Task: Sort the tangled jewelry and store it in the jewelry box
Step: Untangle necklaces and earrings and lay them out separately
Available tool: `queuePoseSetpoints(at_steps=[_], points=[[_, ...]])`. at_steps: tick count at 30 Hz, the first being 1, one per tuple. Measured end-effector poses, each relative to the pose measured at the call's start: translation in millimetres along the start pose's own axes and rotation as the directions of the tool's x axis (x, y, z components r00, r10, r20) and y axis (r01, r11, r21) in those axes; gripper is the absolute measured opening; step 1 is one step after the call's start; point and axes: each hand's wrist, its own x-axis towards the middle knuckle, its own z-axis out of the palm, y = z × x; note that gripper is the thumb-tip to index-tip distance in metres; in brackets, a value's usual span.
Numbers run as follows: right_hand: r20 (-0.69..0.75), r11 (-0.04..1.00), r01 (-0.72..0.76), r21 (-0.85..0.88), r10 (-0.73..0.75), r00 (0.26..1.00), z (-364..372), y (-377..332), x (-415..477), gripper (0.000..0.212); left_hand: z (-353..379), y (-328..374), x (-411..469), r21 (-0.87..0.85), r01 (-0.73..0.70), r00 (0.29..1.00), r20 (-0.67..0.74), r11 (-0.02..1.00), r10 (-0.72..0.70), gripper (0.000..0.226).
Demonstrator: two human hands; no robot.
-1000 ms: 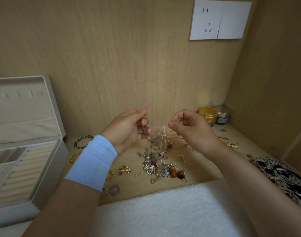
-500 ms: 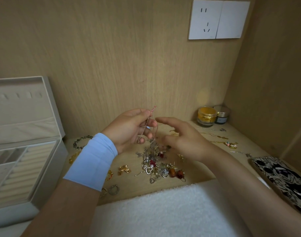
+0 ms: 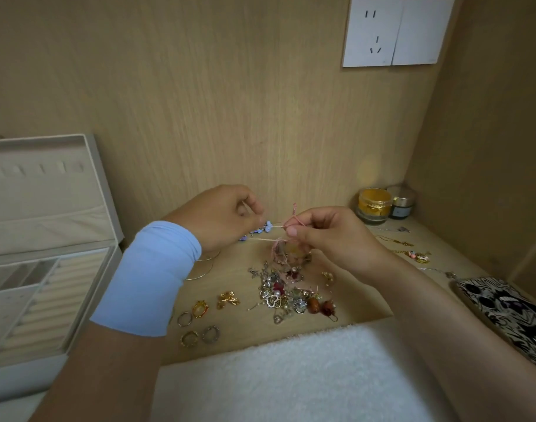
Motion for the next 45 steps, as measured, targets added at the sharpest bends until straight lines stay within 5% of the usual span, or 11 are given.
queuePoseSetpoints(at_steps=[5, 8, 14, 18, 23, 31, 35, 45], points=[[-0.008, 1.0, -0.028, 0.013, 0.029, 1.0, 0.4, 0.6, -1.1, 0.007, -4.4, 7.8, -7.4, 0.406, 0.08, 0.975, 0.16, 0.91, -0.157, 0.03], [-0.036, 0.999, -0.03, 0.016, 0.031, 0.999, 2.2, 1.4, 0.0, 0.009, -2.4, 9.8, -6.8, 0.412, 0.086, 0.978, 0.139, 0.907, -0.156, 0.012], [0.004, 1.0, -0.029, 0.005, 0.029, 1.0, 1.1, 4.6, 1.6, 0.018, -6.1, 8.4, -5.5, 0.358, 0.076, 0.987, 0.108, 0.931, -0.122, 0.017], [0.158, 0.979, -0.069, -0.194, 0.1, 0.982, 10.5, 12.8, 0.6, 0.04, -9.2, 7.3, -5.3, 0.343, 0.019, 0.998, 0.043, 0.939, -0.036, 0.019], [0.232, 0.869, 0.017, -0.494, 0.113, 0.966, 24.6, 20.1, -2.5, 0.023, -16.6, 20.5, -2.1, 0.37, -0.043, 0.999, -0.012, 0.928, 0.052, 0.017], [0.121, 0.982, -0.035, -0.184, 0.058, 0.991, 5.1, 13.0, 1.1, 0.023, -34.2, 32.0, 18.3, 0.692, -0.002, 0.983, 0.134, 0.722, -0.125, 0.019], [0.045, 0.995, -0.087, -0.046, 0.09, 0.995, -1.5, 7.4, -1.1, 0.029, -37.7, 29.1, 21.3, 0.652, 0.007, 0.944, 0.246, 0.758, -0.22, 0.027], [-0.117, 0.989, -0.078, 0.129, 0.093, 0.989, -20.3, 4.6, 1.4, 0.022, -59.3, 7.0, 13.5, 0.558, 0.039, 0.967, 0.189, 0.829, -0.173, 0.016]])
